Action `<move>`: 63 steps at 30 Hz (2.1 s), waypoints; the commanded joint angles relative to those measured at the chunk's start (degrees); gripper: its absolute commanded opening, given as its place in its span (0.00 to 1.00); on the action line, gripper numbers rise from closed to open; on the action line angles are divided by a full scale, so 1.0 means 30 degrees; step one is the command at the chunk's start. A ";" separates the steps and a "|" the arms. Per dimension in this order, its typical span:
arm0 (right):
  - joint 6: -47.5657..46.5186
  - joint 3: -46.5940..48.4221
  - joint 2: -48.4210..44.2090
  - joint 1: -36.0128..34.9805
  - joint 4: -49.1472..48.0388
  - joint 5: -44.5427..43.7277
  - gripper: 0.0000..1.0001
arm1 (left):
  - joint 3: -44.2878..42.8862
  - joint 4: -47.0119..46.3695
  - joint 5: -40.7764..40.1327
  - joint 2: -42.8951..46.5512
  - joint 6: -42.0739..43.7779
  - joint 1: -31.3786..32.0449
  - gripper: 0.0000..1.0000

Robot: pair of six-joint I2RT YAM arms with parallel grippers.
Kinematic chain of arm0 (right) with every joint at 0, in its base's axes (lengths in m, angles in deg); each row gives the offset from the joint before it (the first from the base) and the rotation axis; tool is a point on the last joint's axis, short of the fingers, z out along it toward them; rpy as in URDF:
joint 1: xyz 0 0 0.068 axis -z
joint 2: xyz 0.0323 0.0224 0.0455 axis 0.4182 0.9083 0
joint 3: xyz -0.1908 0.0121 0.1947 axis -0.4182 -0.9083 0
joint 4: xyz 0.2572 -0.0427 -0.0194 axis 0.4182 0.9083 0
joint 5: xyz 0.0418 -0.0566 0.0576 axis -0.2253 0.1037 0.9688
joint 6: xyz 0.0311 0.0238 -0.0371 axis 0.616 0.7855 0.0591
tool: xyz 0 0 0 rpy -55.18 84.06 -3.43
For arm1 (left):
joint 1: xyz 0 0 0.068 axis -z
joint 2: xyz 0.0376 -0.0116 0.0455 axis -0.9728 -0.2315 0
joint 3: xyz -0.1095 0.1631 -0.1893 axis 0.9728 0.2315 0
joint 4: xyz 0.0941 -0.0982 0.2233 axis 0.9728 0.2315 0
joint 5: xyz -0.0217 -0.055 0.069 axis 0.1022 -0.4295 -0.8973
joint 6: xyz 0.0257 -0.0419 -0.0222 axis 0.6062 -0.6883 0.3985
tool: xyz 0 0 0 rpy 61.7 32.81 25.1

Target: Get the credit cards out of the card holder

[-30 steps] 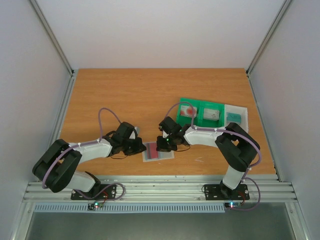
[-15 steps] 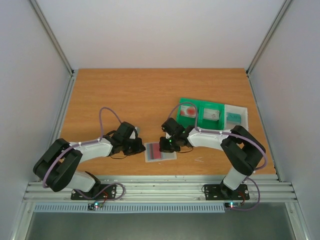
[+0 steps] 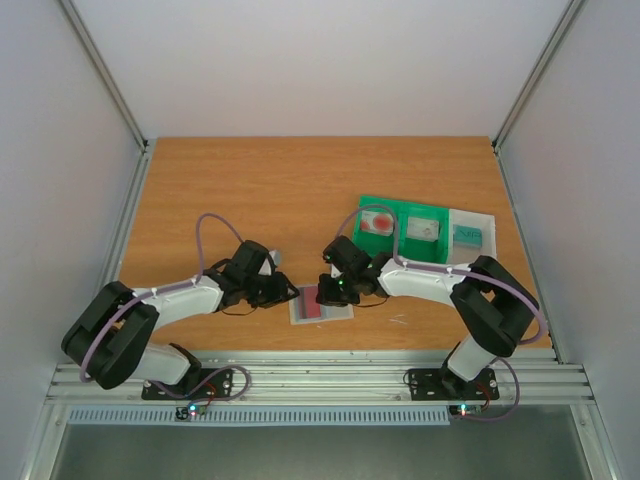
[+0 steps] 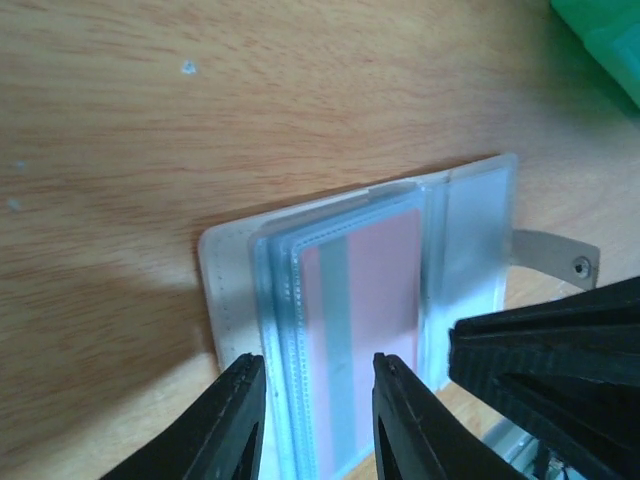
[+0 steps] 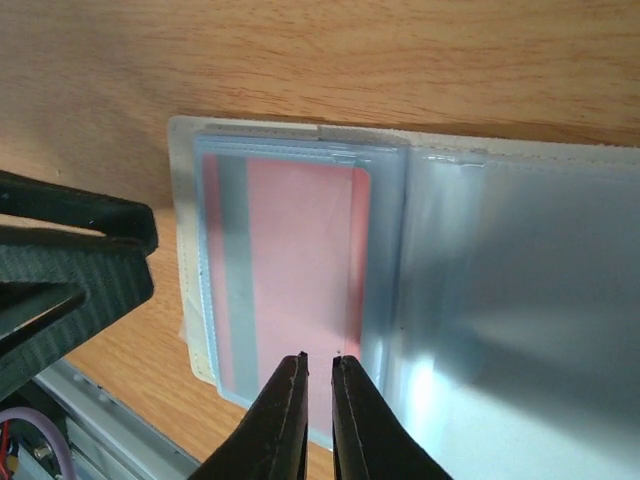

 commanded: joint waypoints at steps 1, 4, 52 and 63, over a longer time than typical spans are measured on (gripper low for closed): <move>0.0080 0.0035 0.0582 -0.0169 -0.0016 -0.0339 0.12 | -0.0144 -0.1964 0.1016 -0.0072 -0.0605 -0.0068 0.32; -0.0114 0.0043 0.1011 -0.0169 -0.0087 -0.0281 0.11 | 0.0274 -0.2884 0.1228 -0.0143 -0.1099 -0.0068 0.33; 0.1601 -0.2406 0.2349 -0.0374 -0.3868 0.0818 0.01 | 0.2009 -0.3968 0.0517 0.2533 -0.3481 -0.0075 0.46; 0.1546 -0.2456 0.2343 -0.0374 -0.3870 0.0693 0.01 | 0.1730 -0.4097 0.1009 0.1659 -0.3075 -0.0068 0.51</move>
